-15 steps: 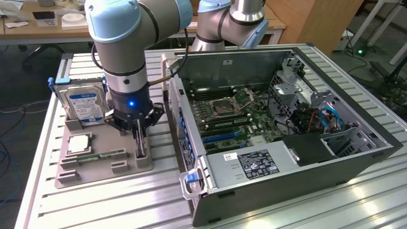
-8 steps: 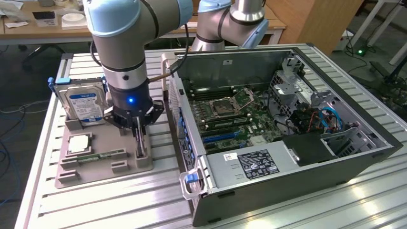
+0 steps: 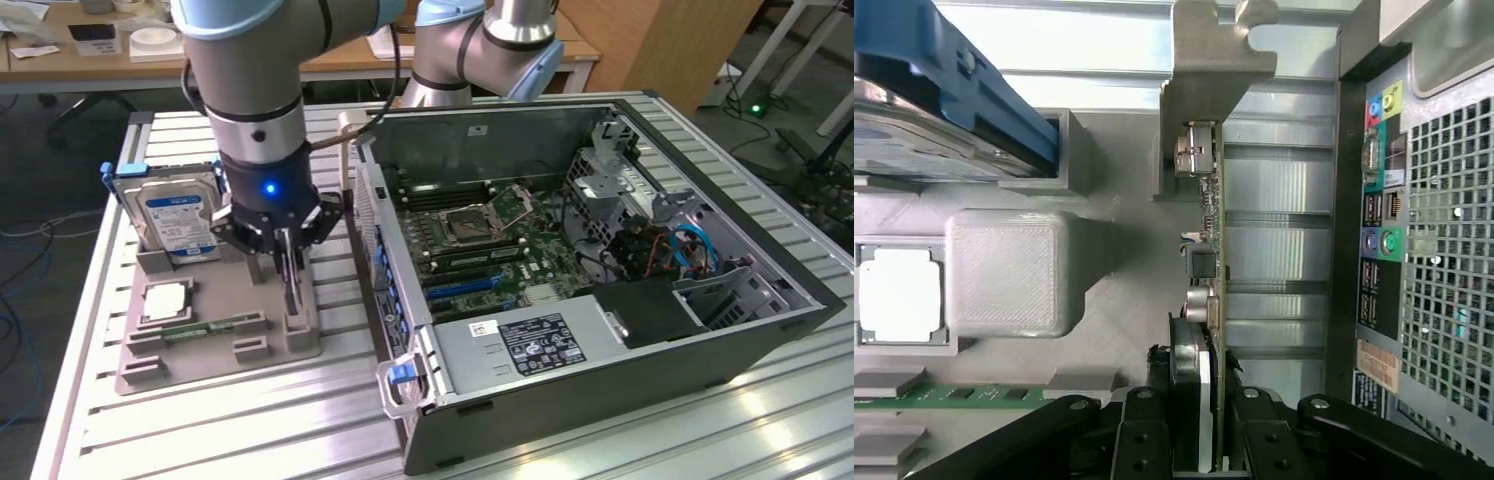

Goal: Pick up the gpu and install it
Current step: 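Pick up the gpu and move the gpu toward the slot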

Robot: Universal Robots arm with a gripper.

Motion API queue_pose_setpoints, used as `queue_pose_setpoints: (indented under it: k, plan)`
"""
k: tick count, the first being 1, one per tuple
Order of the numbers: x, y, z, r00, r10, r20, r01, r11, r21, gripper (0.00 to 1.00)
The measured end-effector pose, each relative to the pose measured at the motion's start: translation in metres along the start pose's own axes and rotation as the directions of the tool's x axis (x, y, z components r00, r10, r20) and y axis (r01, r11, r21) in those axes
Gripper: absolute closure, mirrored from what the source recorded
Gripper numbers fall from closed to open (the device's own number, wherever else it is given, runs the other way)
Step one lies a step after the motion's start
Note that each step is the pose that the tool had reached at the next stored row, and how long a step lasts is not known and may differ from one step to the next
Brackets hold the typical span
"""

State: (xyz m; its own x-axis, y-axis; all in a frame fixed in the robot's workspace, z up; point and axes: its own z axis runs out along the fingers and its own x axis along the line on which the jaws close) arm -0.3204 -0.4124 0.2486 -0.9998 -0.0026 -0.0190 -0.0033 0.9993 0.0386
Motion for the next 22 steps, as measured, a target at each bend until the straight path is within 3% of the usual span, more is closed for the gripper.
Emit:
queue_pose_setpoints:
  k: [22]
  plan:
    - [-0.002,0.0031,-0.0794,1.0,0.0,-0.0008,0.0,1.0,-0.001,0.72]
